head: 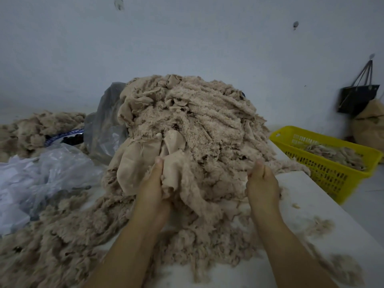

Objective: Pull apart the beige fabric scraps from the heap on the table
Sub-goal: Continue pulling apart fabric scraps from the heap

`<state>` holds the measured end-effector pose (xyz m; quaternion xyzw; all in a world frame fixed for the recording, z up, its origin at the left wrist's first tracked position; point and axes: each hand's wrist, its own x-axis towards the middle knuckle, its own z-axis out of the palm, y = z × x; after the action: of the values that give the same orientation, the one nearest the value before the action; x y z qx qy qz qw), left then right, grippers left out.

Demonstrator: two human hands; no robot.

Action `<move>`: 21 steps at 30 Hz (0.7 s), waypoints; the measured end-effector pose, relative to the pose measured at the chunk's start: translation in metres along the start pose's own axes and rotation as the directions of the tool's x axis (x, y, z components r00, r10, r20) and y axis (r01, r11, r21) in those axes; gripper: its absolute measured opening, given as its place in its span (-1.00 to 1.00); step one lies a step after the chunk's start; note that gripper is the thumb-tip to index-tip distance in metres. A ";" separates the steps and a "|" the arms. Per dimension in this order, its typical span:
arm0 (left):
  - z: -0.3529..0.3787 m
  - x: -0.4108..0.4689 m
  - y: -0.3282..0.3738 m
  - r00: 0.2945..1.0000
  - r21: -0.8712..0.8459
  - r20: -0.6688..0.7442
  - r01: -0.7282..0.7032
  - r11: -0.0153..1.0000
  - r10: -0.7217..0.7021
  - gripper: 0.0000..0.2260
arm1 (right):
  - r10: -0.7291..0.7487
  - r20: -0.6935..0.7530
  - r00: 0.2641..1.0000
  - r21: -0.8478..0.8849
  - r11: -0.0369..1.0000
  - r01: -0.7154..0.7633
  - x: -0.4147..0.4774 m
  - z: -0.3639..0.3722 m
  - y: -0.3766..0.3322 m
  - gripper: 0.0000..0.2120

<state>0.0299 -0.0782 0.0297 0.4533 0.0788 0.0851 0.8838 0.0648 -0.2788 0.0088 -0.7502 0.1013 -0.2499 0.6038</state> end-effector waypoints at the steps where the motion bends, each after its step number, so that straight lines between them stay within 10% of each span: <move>1: 0.001 0.000 0.001 1.000 -0.087 0.018 0.022 0.996 -0.021 -0.68 | -0.010 0.024 1.000 0.023 1.000 0.010 -0.003 0.003 -0.001 -0.69; 7: 0.001 0.002 0.000 0.995 -0.333 0.066 0.087 0.939 -0.069 -0.72 | -0.218 0.558 0.801 0.021 0.968 0.249 -0.041 0.022 -0.013 -0.39; 10: 0.002 0.002 0.001 0.993 -0.411 0.102 0.097 0.906 -0.060 -0.74 | -0.217 0.677 0.704 -0.222 0.851 0.476 -0.046 0.034 -0.006 -0.78; 13: -0.005 0.008 0.008 0.997 -0.482 0.081 0.053 0.875 -0.016 -0.76 | -0.009 0.451 0.893 -0.069 0.997 0.045 -0.026 0.025 -0.007 -0.82; 16: -0.010 0.013 0.008 1.000 -0.400 0.010 0.011 0.917 -0.008 -0.83 | 0.257 0.459 0.851 0.500 0.717 -0.486 -0.016 0.009 -0.020 -0.79; 21: -0.004 0.005 -0.012 0.974 0.240 0.178 -0.181 0.954 0.140 -0.72 | 0.163 0.593 0.789 0.494 0.699 -0.516 -0.026 0.013 -0.023 -0.70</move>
<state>0.0345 -0.0810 0.0178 0.5732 -0.0191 0.1094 0.8119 0.0458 -0.2500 0.0226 -0.5056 -0.0087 0.0578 0.8608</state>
